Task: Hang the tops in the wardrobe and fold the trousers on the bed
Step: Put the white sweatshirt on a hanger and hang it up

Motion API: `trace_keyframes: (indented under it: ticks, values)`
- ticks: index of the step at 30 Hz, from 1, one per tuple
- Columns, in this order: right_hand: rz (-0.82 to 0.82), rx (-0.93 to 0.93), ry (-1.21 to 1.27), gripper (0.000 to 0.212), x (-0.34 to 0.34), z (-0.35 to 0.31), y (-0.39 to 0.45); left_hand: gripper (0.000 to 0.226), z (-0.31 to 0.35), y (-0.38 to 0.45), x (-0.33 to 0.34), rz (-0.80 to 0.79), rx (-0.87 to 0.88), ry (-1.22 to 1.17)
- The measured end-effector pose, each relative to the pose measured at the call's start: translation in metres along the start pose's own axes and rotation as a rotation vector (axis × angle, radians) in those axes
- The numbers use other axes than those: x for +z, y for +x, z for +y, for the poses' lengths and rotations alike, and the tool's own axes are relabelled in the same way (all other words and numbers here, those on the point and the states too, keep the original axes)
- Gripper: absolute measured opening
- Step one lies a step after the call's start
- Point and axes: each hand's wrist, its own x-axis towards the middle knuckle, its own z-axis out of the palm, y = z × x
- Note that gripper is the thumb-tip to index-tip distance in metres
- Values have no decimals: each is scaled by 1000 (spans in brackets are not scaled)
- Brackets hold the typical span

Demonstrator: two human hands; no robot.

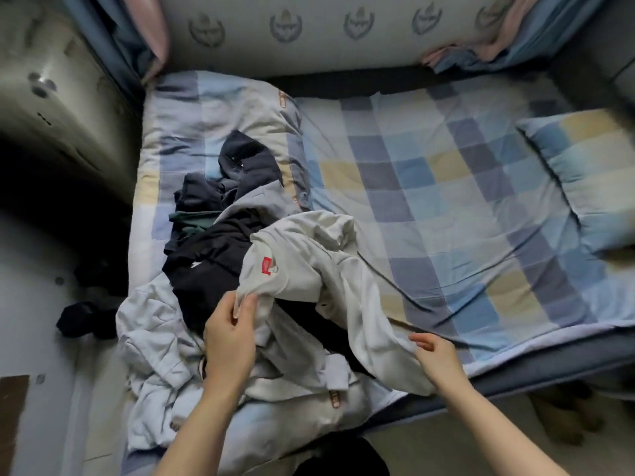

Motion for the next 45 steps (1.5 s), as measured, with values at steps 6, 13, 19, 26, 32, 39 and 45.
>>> trace_keyframes:
  ticks: [6,13,19,26,32,39,45]
  values:
    - [-327,-74,306,24,-4,-65,-94,28,85,-75,10,-346,53,-112]
    - [-112,-426,-228,67,-33,-66,-128,34,126,-147,-4,-682,230,-20]
    - [-292,-410,-390,20,-33,-18,-158,28,135,-158,-16,-734,229,6]
    - [-255,-479,26,58,-27,1,-208,33,166,-173,-11,-764,336,7]
    - [182,-456,167,15,-62,20,-213,29,211,-202,11,-876,466,32]
    - [266,-337,409,36,-147,101,-225,24,265,-256,56,-1003,538,-56]
    - [372,-347,883,26,-270,164,-304,27,317,-318,116,-951,776,31]
